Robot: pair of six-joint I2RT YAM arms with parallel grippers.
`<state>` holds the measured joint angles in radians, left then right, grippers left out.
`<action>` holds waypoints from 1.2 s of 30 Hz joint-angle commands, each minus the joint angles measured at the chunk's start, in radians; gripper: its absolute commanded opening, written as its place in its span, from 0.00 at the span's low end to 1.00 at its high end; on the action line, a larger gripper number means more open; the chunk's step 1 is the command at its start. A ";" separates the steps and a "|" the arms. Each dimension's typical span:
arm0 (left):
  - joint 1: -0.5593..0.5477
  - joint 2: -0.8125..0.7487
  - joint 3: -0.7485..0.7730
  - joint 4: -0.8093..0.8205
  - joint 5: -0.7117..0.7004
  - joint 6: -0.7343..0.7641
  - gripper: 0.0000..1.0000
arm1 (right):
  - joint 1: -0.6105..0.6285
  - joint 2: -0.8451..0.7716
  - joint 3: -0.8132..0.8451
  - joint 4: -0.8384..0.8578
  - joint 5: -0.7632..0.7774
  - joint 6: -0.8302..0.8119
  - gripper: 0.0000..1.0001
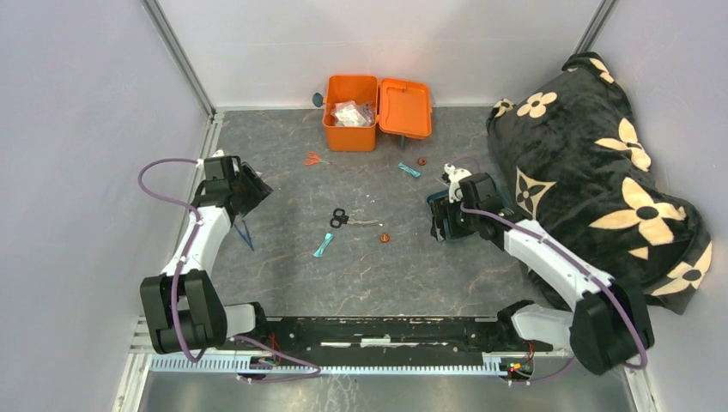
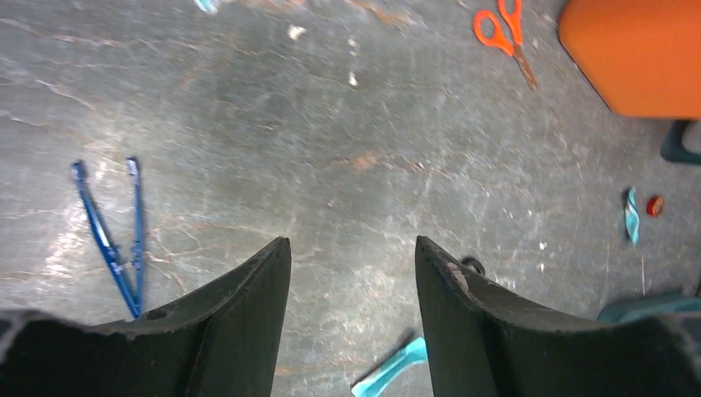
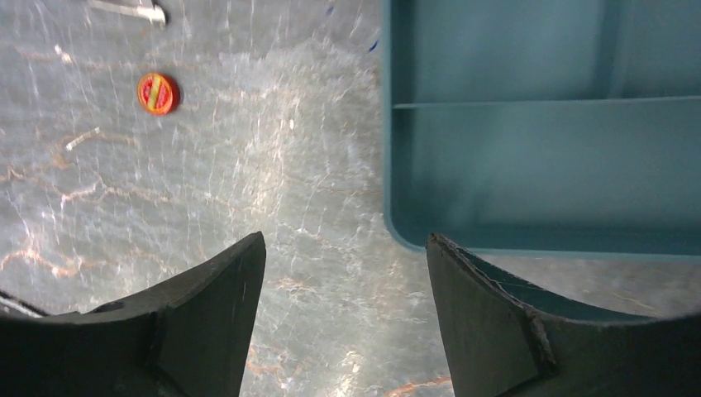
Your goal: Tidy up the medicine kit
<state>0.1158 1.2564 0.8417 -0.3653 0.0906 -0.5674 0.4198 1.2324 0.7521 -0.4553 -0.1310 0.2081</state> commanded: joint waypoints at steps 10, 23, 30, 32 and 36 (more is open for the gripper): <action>0.166 0.225 0.143 0.082 -0.124 -0.130 0.61 | 0.002 -0.186 -0.055 0.164 0.050 0.091 0.78; 0.169 0.483 0.334 0.091 -0.252 -0.107 0.61 | 0.003 -0.203 -0.094 0.209 -0.025 0.088 0.78; 0.169 0.575 0.371 0.109 -0.226 -0.099 0.60 | 0.004 -0.214 -0.112 0.219 -0.019 0.089 0.78; 0.169 0.602 0.384 0.111 -0.220 -0.097 0.60 | 0.003 -0.217 -0.112 0.218 -0.019 0.089 0.78; 0.169 0.626 0.389 0.117 -0.214 -0.100 0.58 | 0.003 -0.226 -0.111 0.211 -0.013 0.090 0.78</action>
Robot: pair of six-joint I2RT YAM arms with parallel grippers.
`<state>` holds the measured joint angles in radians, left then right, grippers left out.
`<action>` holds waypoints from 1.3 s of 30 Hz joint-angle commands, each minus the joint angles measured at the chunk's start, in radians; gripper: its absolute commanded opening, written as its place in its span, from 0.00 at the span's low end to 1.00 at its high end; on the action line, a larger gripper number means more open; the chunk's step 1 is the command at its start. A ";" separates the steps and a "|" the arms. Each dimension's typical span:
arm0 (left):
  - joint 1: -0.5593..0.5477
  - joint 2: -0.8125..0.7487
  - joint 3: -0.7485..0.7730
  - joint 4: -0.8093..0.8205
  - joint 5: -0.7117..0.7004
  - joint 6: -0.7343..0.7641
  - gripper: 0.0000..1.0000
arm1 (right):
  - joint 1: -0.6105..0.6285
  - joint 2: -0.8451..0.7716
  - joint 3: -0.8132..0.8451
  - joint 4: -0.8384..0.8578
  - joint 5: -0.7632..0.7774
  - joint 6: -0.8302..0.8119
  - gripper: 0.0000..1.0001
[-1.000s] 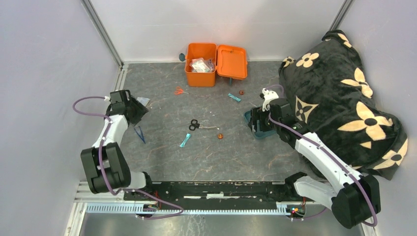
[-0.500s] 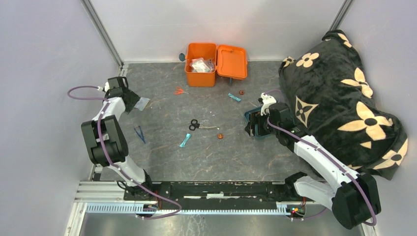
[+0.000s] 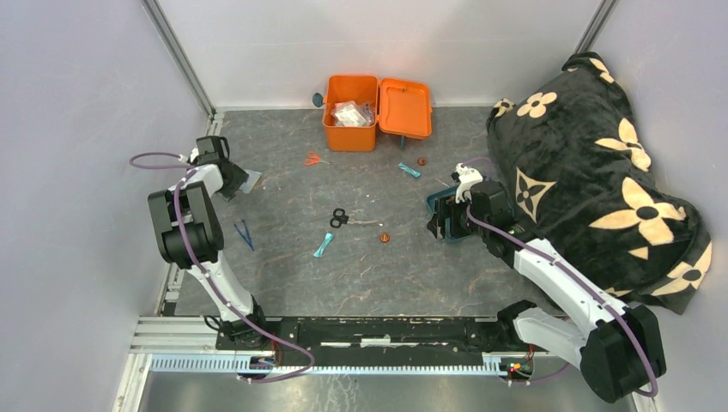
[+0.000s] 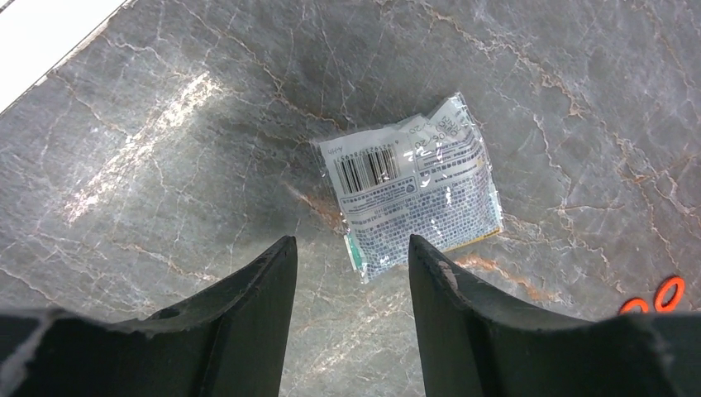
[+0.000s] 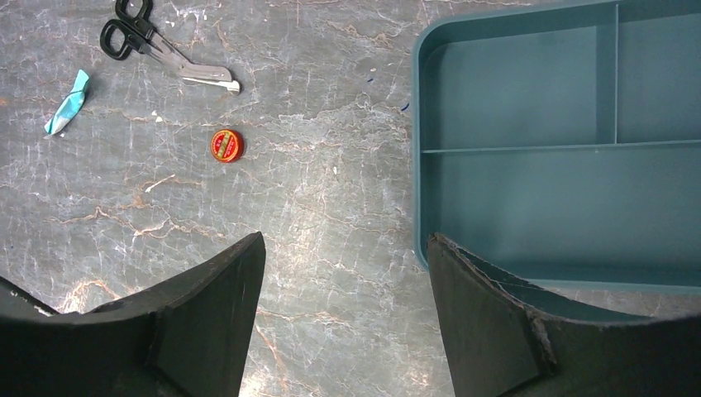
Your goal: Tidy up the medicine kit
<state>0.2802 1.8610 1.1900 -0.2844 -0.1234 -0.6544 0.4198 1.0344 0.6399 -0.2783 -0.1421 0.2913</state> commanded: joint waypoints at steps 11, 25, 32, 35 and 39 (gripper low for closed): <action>0.005 0.097 0.071 0.031 0.000 -0.008 0.47 | 0.003 -0.054 -0.002 0.014 0.016 0.007 0.78; 0.000 0.096 0.070 0.036 0.010 0.009 0.07 | 0.002 -0.072 -0.008 -0.004 0.033 0.006 0.78; -0.069 0.013 0.047 0.080 0.093 0.013 0.02 | 0.003 -0.091 -0.008 -0.015 0.038 0.005 0.78; -0.126 -0.031 0.036 0.103 0.148 0.008 0.02 | 0.002 -0.097 -0.008 -0.024 0.044 0.003 0.78; -0.177 -0.090 0.013 0.133 0.212 -0.011 0.02 | 0.003 -0.107 -0.010 -0.031 0.049 0.005 0.78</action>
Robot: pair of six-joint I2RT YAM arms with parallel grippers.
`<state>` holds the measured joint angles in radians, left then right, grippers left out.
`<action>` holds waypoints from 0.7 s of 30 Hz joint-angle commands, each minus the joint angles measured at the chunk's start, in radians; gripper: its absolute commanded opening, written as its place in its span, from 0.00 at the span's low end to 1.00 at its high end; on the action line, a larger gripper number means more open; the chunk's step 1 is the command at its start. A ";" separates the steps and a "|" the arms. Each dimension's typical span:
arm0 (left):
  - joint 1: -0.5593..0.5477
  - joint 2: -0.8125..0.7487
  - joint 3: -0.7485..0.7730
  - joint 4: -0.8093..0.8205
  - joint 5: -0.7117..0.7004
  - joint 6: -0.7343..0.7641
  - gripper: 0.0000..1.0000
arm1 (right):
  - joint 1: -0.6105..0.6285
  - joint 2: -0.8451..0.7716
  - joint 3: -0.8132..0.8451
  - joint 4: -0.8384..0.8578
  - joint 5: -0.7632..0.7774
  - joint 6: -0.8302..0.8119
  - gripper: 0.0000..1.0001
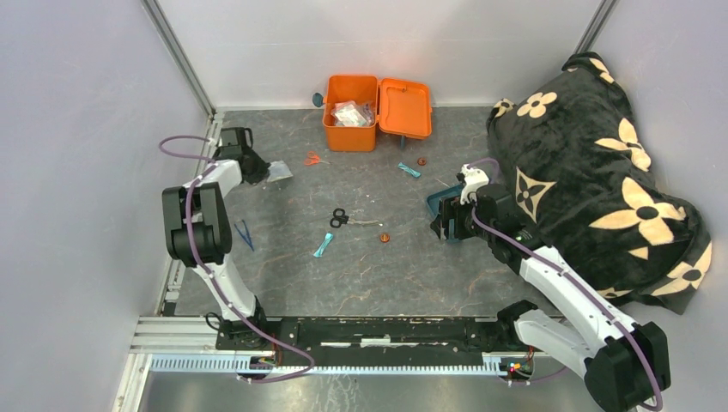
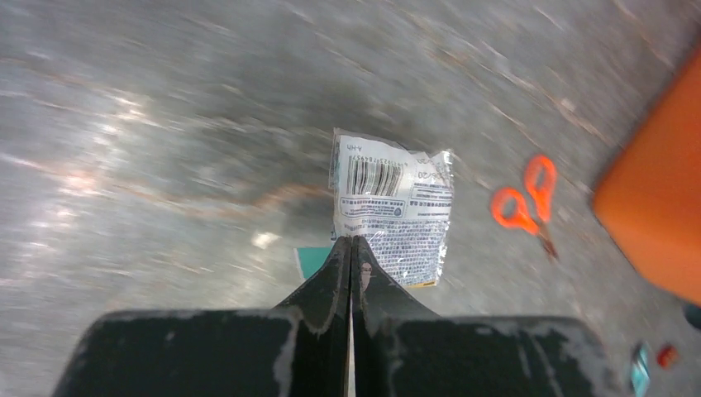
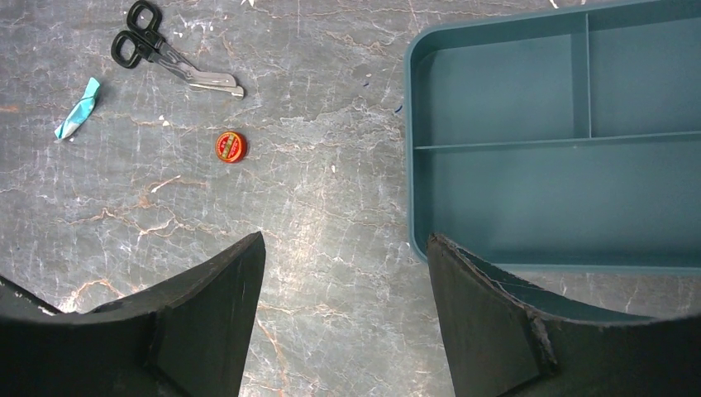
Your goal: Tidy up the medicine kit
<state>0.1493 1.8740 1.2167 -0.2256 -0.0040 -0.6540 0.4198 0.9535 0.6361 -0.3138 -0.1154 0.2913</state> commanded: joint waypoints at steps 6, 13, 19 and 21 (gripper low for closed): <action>-0.089 -0.175 -0.040 0.117 0.182 -0.043 0.02 | 0.002 -0.031 -0.006 0.001 0.025 0.004 0.78; -0.192 -0.199 0.028 0.202 0.284 -0.094 0.02 | 0.003 -0.042 -0.006 -0.010 0.027 0.004 0.78; -0.258 -0.098 0.251 0.221 0.314 -0.130 0.02 | 0.002 -0.055 -0.003 -0.026 0.038 0.000 0.78; -0.264 -0.032 0.330 0.241 0.323 -0.146 0.02 | 0.002 -0.059 -0.001 -0.030 0.040 -0.001 0.78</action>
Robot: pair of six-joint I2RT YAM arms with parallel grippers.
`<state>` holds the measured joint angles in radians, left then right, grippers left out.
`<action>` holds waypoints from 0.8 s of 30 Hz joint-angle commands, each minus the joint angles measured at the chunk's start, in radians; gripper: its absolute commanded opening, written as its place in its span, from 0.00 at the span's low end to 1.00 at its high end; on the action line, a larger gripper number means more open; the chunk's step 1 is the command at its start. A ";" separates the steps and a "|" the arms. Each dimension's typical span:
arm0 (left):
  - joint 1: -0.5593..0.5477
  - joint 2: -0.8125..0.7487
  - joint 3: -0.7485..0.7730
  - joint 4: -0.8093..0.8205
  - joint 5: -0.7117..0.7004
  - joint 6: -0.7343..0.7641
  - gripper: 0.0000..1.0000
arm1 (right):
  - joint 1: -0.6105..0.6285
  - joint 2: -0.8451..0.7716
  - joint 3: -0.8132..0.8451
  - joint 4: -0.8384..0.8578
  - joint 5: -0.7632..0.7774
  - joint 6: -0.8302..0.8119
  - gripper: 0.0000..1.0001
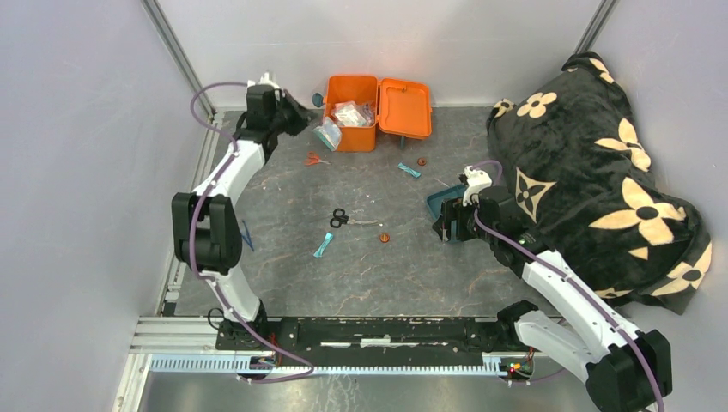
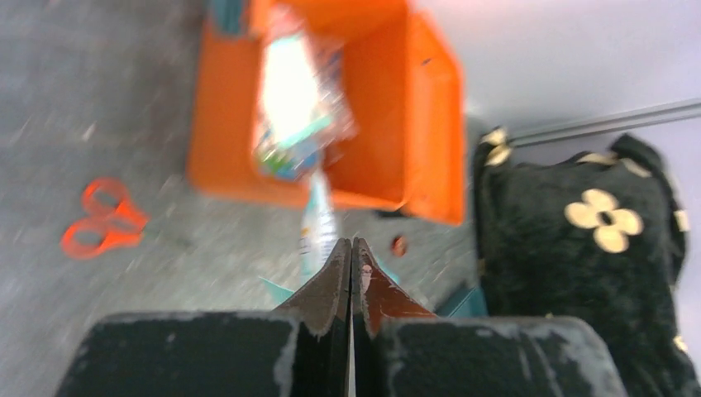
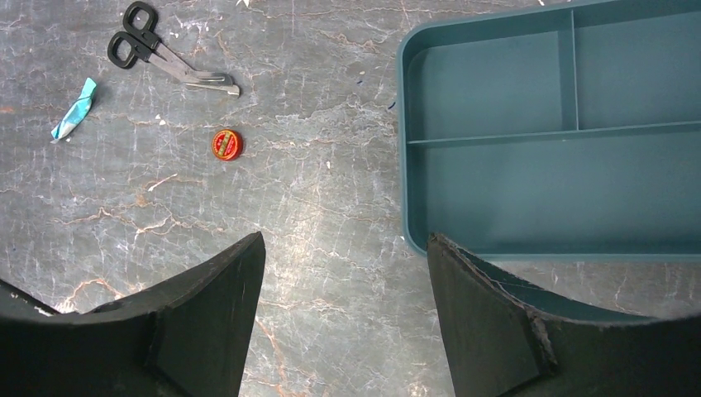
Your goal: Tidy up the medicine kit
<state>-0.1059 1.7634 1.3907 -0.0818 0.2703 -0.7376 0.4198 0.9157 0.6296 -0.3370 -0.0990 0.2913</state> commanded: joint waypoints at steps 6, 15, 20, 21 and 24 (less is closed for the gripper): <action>-0.012 0.299 0.399 0.148 0.096 -0.138 0.02 | 0.003 -0.032 0.007 -0.022 0.030 0.003 0.78; -0.032 0.228 0.277 0.147 0.089 -0.069 0.17 | 0.003 -0.061 0.003 -0.032 0.048 0.010 0.78; -0.061 0.024 -0.009 0.090 -0.011 0.027 0.29 | 0.003 -0.050 0.009 -0.022 0.047 0.007 0.78; -0.076 0.002 -0.041 0.052 -0.043 0.045 0.31 | 0.003 -0.045 0.009 -0.018 0.042 0.007 0.78; -0.125 -0.026 -0.113 0.008 -0.123 0.081 0.41 | 0.002 -0.032 0.010 -0.012 0.026 0.011 0.78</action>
<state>-0.1707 1.8194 1.3434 -0.0292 0.2634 -0.7624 0.4198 0.8726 0.6296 -0.3759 -0.0704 0.2913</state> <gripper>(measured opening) 0.361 0.785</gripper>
